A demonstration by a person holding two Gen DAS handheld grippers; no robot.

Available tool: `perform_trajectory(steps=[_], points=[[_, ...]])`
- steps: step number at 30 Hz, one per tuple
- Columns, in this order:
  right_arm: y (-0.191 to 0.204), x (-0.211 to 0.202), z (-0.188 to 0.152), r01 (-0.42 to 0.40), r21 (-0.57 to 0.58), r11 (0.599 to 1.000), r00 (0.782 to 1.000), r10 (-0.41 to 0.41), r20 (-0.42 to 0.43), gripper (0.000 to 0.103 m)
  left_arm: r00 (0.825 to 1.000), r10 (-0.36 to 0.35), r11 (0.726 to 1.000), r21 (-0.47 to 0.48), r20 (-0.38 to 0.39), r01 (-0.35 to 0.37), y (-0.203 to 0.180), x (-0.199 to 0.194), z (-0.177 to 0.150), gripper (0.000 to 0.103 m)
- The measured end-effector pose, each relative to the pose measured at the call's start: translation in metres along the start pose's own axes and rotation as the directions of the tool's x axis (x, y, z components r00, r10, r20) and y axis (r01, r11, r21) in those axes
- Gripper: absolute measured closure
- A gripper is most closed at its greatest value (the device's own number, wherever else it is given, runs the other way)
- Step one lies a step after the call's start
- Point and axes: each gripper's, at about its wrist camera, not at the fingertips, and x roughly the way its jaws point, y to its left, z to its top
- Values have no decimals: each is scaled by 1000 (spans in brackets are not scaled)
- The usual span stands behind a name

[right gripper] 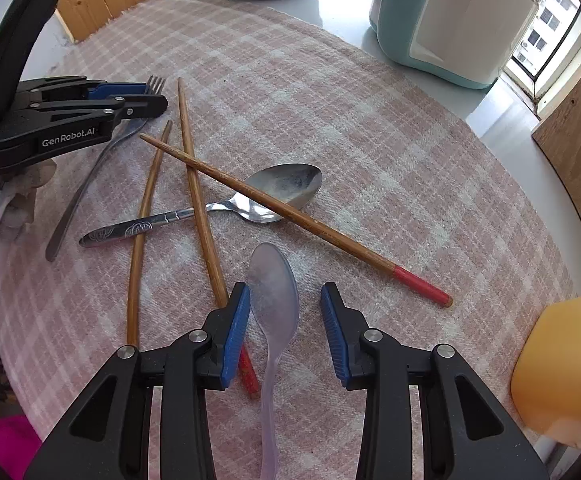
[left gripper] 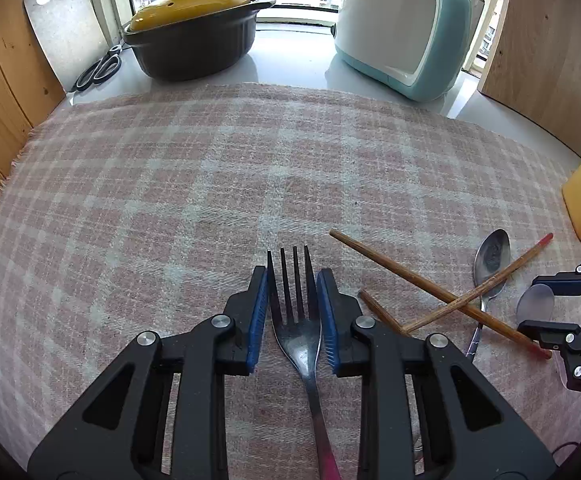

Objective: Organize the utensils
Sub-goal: 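Close the right gripper on the clear plastic spoon while the left gripper lifts the fork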

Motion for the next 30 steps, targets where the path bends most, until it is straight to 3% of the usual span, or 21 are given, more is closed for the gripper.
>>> perform_trajectory(steps=[1, 5, 10, 22, 30], points=[[0, 0, 0, -2, 4, 1000, 1000, 2, 2, 69, 1000, -7, 1000, -7, 0, 7, 1, 0, 0, 79], [-6, -3, -2, -12, 33, 999, 1000, 12, 10, 89, 999, -34, 999, -24, -3, 34, 4, -5, -3, 80], [-23, -6, -11, -48, 83, 995, 999, 47, 19, 94, 999, -48, 998, -31, 5, 48, 3, -14, -9, 80], [-37, -11, -24, -110, 151, 982, 994, 107, 24, 94, 997, -70, 996, -46, 9, 71, 2, -19, -15, 80], [-34, -8, -18, -96, 155, 983, 995, 93, 31, 96, 997, -79, 995, -54, 8, 80, 4, -19, -18, 80]])
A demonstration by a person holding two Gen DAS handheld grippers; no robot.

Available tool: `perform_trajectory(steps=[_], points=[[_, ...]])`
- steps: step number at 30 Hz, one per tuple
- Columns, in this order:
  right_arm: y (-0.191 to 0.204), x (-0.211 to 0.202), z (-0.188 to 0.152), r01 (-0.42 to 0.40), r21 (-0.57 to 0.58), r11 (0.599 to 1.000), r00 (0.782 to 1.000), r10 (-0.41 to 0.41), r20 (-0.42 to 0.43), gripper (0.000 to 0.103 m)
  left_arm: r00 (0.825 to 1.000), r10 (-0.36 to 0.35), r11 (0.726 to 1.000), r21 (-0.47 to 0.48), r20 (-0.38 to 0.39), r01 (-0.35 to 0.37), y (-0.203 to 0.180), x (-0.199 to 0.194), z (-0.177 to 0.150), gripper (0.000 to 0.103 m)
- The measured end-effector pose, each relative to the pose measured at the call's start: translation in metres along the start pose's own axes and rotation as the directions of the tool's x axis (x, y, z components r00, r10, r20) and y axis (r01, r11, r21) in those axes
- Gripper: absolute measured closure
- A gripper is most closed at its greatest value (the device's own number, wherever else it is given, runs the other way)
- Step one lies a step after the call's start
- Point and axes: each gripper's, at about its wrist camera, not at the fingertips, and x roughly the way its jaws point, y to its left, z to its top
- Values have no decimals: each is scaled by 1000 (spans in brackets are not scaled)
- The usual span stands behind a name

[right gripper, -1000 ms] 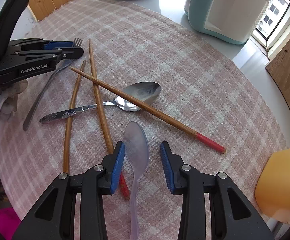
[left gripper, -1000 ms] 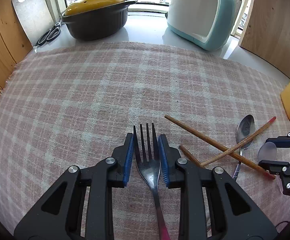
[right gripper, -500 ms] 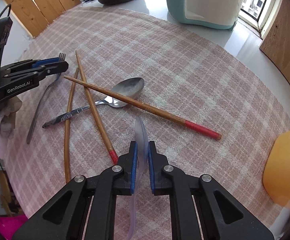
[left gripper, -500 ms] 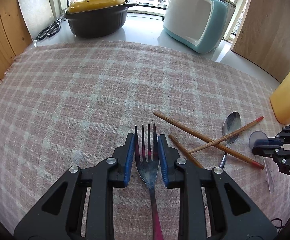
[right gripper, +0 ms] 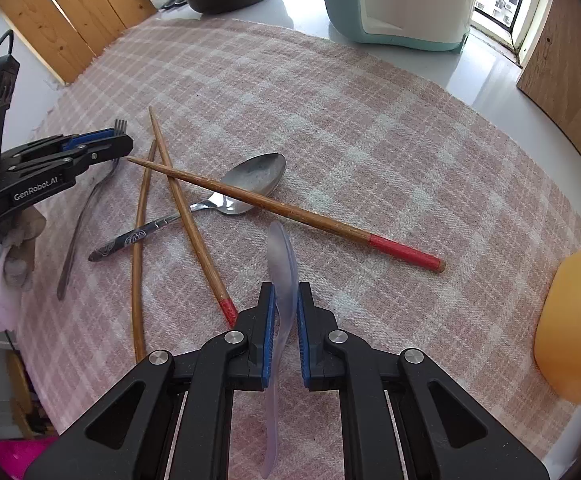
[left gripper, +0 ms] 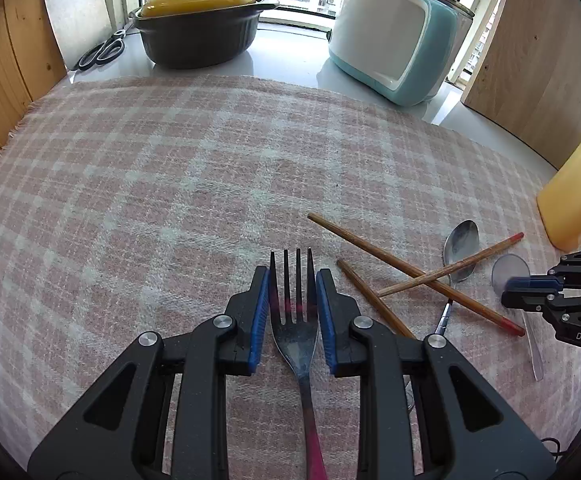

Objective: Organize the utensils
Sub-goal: 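Close the right gripper on the clear plastic spoon while the left gripper lifts the fork, then carry the held fork and clear spoon up over the yellow container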

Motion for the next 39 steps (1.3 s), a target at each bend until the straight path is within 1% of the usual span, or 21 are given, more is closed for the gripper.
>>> perform_trajectory(steps=[1, 10, 19, 23, 31, 35, 39], points=[[0, 1, 2, -1, 6, 1000, 1000, 1, 1, 99, 1000, -2, 1000, -1, 2, 2, 0, -1, 0, 80], [0, -15, -5, 4, 29, 1000, 999, -5, 45, 100, 997, -40, 999, -18, 60, 41, -5, -34, -4, 81], [-1, -43, -15, 26, 31, 999, 993, -30, 118, 100, 988, -66, 998, 31, 138, 62, -35, -78, -14, 81], [1, -54, -21, 45, 19, 999, 988, -47, 145, 100, 982, -96, 995, 30, 163, 92, -47, -95, -20, 81], [2, -72, -39, 56, -6, 998, 982, -54, 180, 100, 975, -109, 994, 49, 195, 101, -72, -115, -32, 81], [-1, -77, -49, 56, -11, 998, 981, -53, 185, 100, 972, -103, 994, 63, 211, 92, -87, -121, -40, 81], [-6, -82, -57, 57, -10, 998, 980, -54, 191, 100, 970, -111, 993, 70, 217, 98, -99, -127, -45, 81]])
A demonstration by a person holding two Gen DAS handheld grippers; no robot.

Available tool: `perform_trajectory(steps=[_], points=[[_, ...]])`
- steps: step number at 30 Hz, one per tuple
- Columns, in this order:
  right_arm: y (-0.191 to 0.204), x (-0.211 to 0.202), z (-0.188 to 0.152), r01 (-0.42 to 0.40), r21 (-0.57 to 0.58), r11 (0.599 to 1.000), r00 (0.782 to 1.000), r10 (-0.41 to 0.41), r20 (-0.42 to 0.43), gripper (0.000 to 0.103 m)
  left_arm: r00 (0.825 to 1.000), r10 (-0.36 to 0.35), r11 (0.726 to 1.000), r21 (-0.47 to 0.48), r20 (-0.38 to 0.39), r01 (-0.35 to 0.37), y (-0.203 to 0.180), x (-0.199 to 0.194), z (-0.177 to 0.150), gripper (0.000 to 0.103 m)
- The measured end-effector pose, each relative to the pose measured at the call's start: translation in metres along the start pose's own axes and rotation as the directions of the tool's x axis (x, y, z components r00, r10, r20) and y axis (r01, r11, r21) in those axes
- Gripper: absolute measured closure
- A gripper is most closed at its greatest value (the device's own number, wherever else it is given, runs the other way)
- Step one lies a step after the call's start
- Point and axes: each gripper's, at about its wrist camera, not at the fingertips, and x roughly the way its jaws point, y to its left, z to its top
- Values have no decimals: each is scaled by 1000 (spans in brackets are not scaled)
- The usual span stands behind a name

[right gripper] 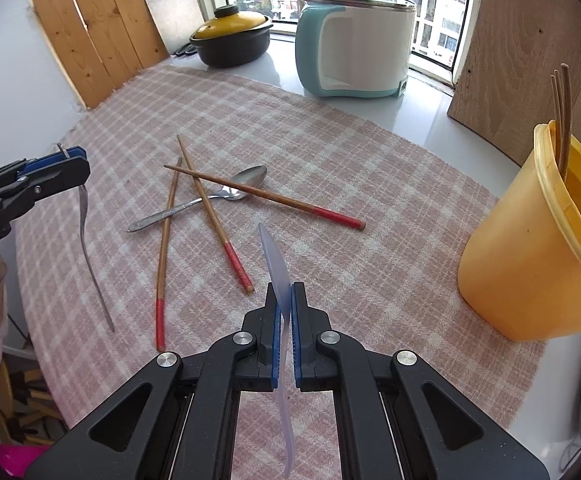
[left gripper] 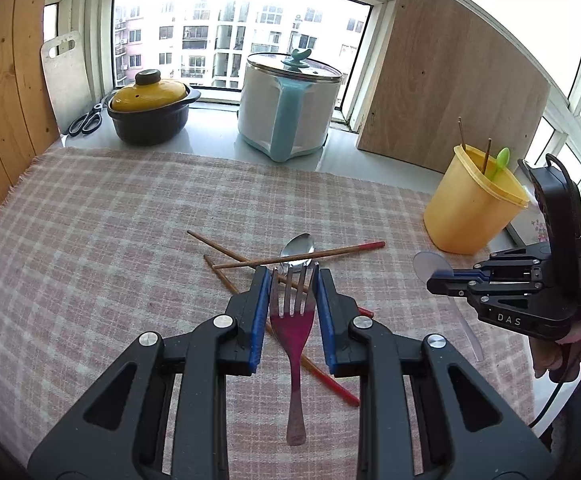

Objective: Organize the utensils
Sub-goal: 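Carry the held fork and clear spoon up over the yellow container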

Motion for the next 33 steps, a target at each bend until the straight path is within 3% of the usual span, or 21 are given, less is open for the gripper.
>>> perform_trajectory(steps=[16, 33], points=[[-18, -21, -14, 8, -11, 1000, 1000, -8, 29, 100, 999, -23, 1000, 15, 41, 23, -37, -16, -5, 81], [-50, -59, -18, 22, 23, 999, 994, -24, 102, 100, 993, -81, 995, 66, 84, 76, -81, -25, 14, 82]])
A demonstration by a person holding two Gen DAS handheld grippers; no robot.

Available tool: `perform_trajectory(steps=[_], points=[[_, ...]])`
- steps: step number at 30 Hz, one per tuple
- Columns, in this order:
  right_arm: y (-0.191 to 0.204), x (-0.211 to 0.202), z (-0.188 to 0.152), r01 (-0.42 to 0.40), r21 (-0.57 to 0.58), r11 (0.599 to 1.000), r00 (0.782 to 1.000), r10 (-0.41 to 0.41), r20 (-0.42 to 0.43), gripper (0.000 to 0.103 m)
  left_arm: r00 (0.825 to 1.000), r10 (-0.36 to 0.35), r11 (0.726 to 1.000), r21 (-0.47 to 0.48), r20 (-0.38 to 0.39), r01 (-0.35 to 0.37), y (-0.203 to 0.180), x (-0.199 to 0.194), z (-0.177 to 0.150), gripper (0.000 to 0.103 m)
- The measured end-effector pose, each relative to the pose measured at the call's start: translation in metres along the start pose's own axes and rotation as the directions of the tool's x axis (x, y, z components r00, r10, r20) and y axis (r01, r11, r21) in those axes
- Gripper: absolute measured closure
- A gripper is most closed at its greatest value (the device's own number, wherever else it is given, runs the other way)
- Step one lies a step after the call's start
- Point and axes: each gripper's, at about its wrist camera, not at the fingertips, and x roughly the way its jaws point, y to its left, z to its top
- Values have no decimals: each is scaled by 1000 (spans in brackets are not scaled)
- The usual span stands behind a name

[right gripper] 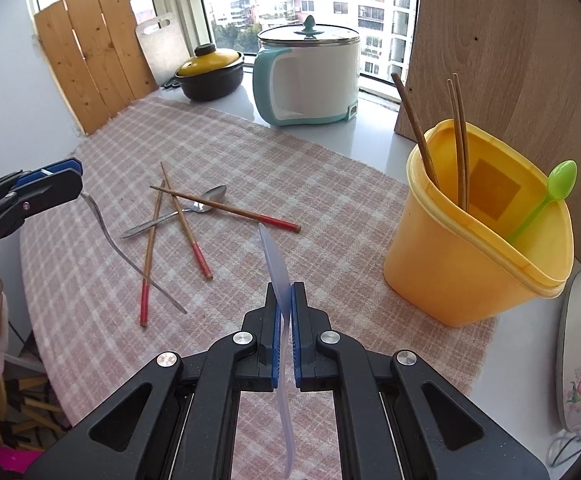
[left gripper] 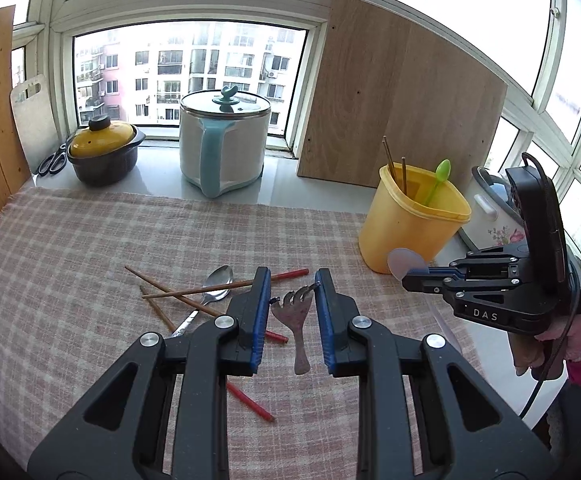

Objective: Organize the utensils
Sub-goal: 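Carry the held fork and clear spoon up over the yellow container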

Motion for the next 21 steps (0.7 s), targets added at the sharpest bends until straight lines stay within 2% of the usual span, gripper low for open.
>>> perform_trajectory(steps=[8, 21], points=[[-16, -24, 1, 10, 24, 1000, 999, -11, 46, 100, 999, -30, 999, 26, 19, 30, -20, -2, 15, 82], [-55, -80, 16, 52, 75, 996, 986, -63, 157, 100, 992, -99, 992, 89, 78, 92, -57, -7, 63, 82]])
